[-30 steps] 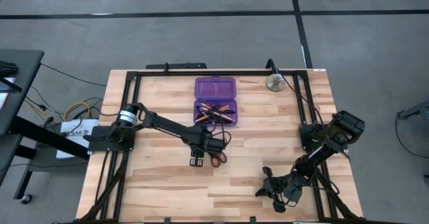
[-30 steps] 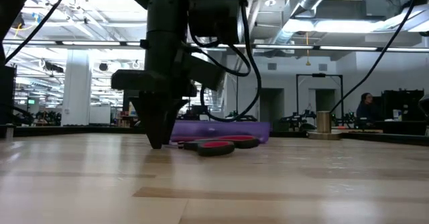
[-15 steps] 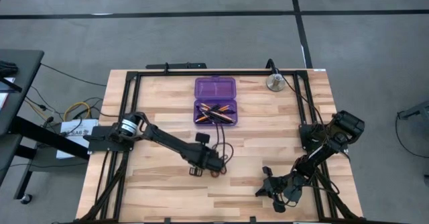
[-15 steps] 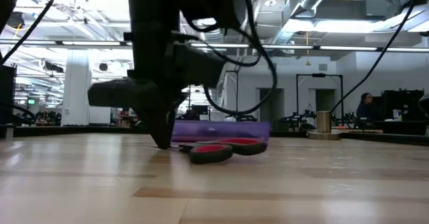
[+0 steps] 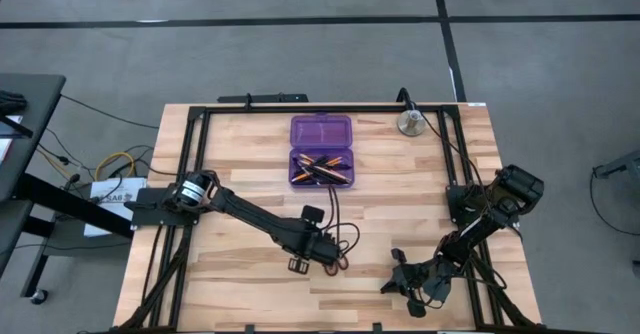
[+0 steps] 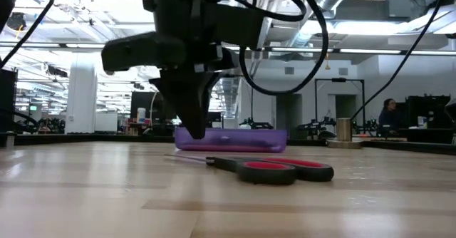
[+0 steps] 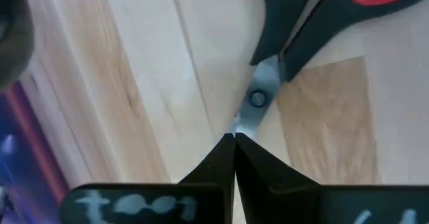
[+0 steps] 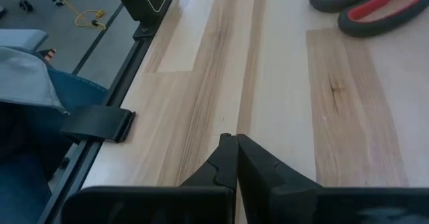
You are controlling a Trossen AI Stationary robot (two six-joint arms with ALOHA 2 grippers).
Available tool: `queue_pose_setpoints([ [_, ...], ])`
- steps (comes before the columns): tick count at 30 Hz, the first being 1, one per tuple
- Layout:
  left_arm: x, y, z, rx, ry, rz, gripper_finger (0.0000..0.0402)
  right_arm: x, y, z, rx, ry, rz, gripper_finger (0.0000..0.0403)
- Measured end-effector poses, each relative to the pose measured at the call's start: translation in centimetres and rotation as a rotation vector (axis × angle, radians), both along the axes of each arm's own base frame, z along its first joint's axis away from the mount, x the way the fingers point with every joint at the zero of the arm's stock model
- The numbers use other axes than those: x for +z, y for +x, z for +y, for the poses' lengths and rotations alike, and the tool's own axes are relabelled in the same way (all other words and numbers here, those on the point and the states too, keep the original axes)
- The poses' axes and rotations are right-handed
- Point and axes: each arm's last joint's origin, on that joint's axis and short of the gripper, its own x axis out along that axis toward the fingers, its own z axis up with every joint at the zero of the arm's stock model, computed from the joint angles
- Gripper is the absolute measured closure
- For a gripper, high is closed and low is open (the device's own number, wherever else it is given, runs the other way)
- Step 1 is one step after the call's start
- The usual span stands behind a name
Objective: Pick & place school supplies into a supply box
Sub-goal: Put the red black scissors into the purple supply box
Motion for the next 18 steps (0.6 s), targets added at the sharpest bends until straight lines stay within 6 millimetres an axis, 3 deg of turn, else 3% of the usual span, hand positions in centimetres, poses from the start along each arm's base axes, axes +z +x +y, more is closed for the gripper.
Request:
queue_pose_setpoints([
  [6,-0.4,-0.2,0.2,-0.037,-0.005,0.018,0.0381,0.0,0.0,0.0,0.000,0.000,0.000,0.0402],
  [13,-1.5,0.5,1.0,-0.027,-0.005,0.003,0.0287,0.0,0.0,0.0,0.001,0.000,0.000,0.0402],
  [18,-3.5,1.2,1.8,-0.014,-0.040,0.067,0.0231,0.0,0.0,0.0,0.001,0.002,-0.001,0.0402],
])
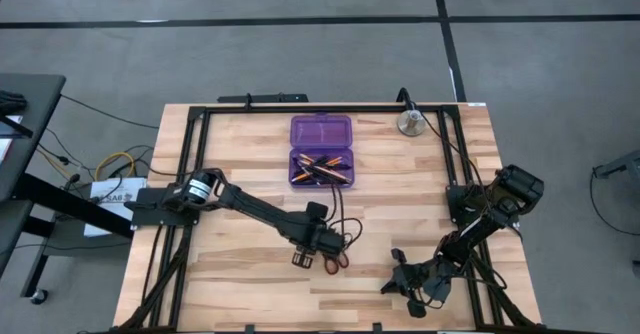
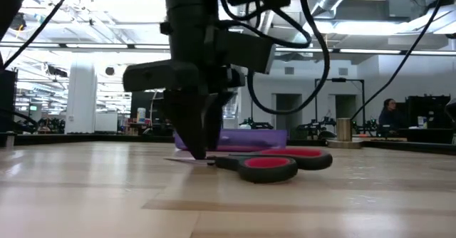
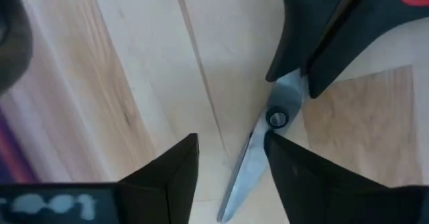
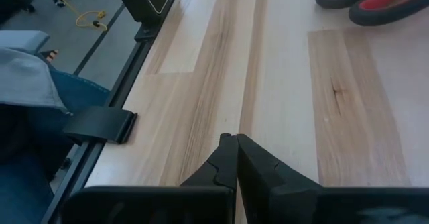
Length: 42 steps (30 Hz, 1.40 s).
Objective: Pick & place school supplies into a supply box
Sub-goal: Put the red black scissors into the purple supply box
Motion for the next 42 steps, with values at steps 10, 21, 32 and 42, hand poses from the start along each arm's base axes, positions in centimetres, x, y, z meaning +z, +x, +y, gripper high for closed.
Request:
queue_pose_setpoints([
  [10,-0.4,0.6,0.4,0.005,-0.187,0.053,0.0278,0.0,0.0,0.0,0.001,-0.001,0.000,0.0402],
  [21,0.4,1.4,-0.4,-0.014,-0.156,0.008,0.0400,0.0,0.0,0.0,0.000,-0.003,0.001,0.0402],
  [32,6.1,3.0,-1.0,-0.066,0.000,-0.073,0.0401,0.0,0.0,0.0,-0.005,0.005,0.003,0.0402],
  [42,6.5,3.1,-1.8,-0.115,-0.207,-0.038,0.0391,0.0,0.0,0.0,-0.004,0.007,0.002,0.0402],
])
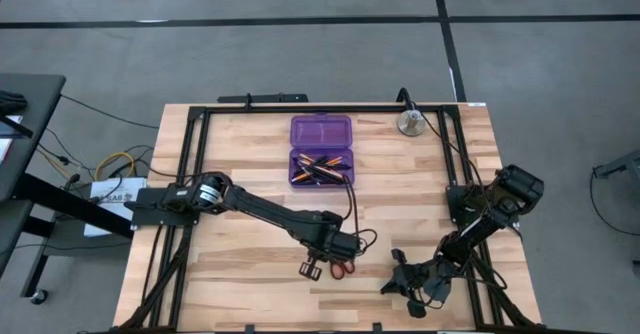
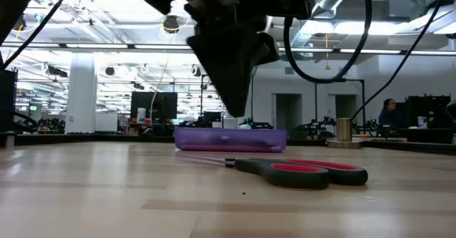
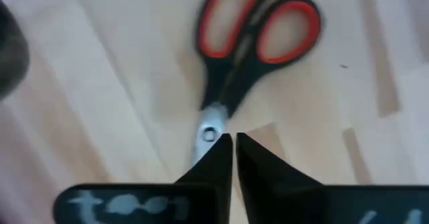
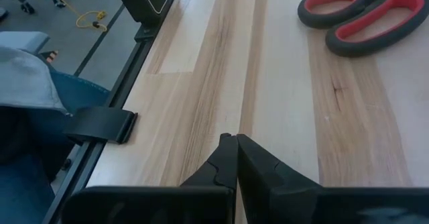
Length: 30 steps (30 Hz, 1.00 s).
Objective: Pick & place school supplies into a supply box
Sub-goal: Put the red black scissors into the purple supply box
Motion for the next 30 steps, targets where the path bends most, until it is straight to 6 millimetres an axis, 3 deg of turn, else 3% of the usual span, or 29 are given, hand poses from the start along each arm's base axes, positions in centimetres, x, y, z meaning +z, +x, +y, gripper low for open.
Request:
queue_pose_setpoints([
  [9,-1.8,-0.4,0.1,-0.027,0.087,-0.001,0.0279,0.0,0.0,0.0,0.001,0.000,0.000,0.0402],
  [15,-1.7,-0.1,0.2,-0.026,0.115,-0.031,0.0218,0.0,0.0,0.0,0.001,0.001,-0.001,0.0402],
  [21,-2.3,0.4,0.7,-0.010,0.084,-0.030,0.0205,0.0,0.0,0.0,0.001,0.001,0.000,0.0402],
  [28,-7.3,1.0,0.4,-0.002,0.044,0.098,0.0205,0.0,0.0,0.0,0.002,-0.002,0.001,0.0402],
  [30,-7.7,1.0,0.4,0.016,0.042,0.118,0.0205,0.0,-0.1,0.0,0.004,-0.003,0.001,0.0402],
])
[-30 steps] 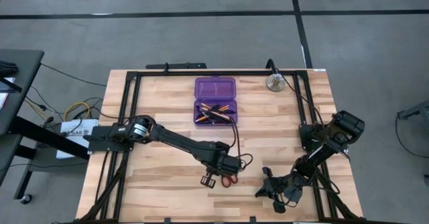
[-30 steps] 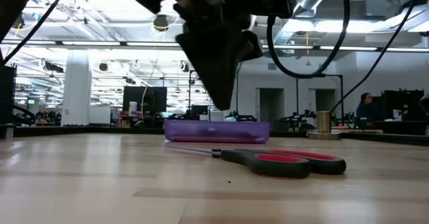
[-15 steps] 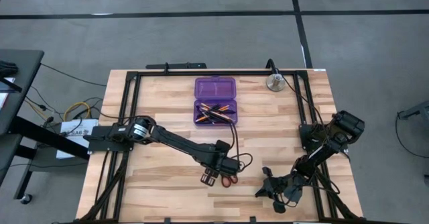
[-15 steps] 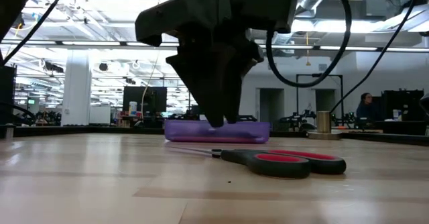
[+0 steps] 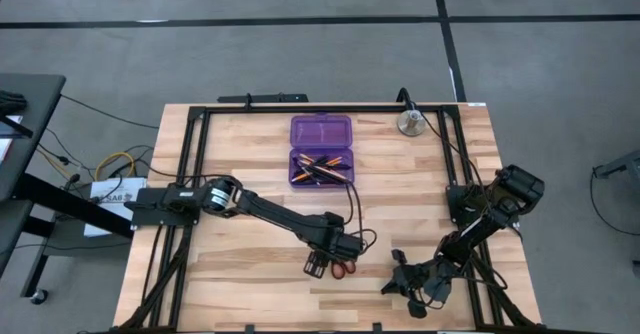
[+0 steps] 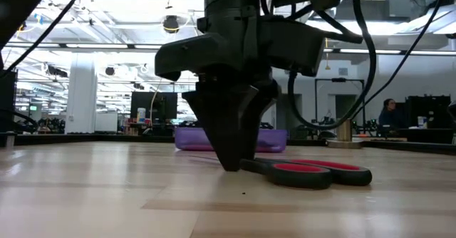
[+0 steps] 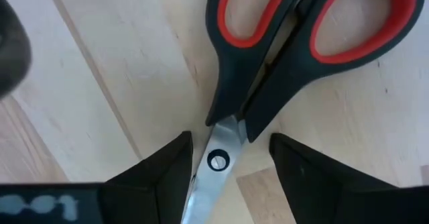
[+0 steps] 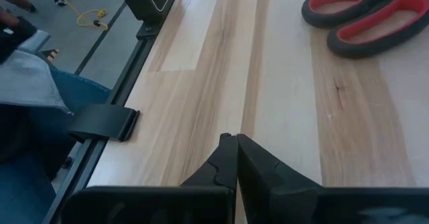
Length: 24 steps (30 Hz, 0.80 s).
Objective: Pick & place school supplies into a supply box
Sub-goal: Put the red black scissors into the purple supply box
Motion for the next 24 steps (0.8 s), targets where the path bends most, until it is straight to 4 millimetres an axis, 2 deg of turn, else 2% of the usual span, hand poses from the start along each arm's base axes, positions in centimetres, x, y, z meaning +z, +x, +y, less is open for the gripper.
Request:
queue_pose_setpoints([
  [4,0.0,0.0,0.2,0.013,-0.011,0.006,0.0209,0.0,-0.1,0.0,0.002,-0.001,0.000,0.0402],
  [6,0.0,0.0,0.2,0.012,-0.022,0.007,0.0228,0.0,-0.1,0.0,0.003,-0.003,0.002,0.0402],
  [8,0.0,0.2,0.1,0.012,-0.020,0.004,0.0267,0.0,-0.1,0.0,0.003,-0.004,0.001,0.0402],
  [11,0.0,0.4,-0.1,0.020,-0.013,0.015,0.0361,0.0,-0.1,0.0,0.006,-0.009,-0.001,0.0402],
  [12,0.0,0.5,-0.1,0.029,-0.008,0.013,0.0371,0.0,-0.1,0.0,0.006,-0.009,-0.001,0.0402],
  [19,0.7,0.9,-0.9,0.041,0.077,-0.001,0.0371,0.0,0.0,0.0,0.004,-0.009,-0.003,0.0402],
  [24,2.8,1.4,-1.7,0.035,0.154,-0.039,0.0371,0.0,0.0,0.0,0.000,0.000,-0.002,0.0402],
])
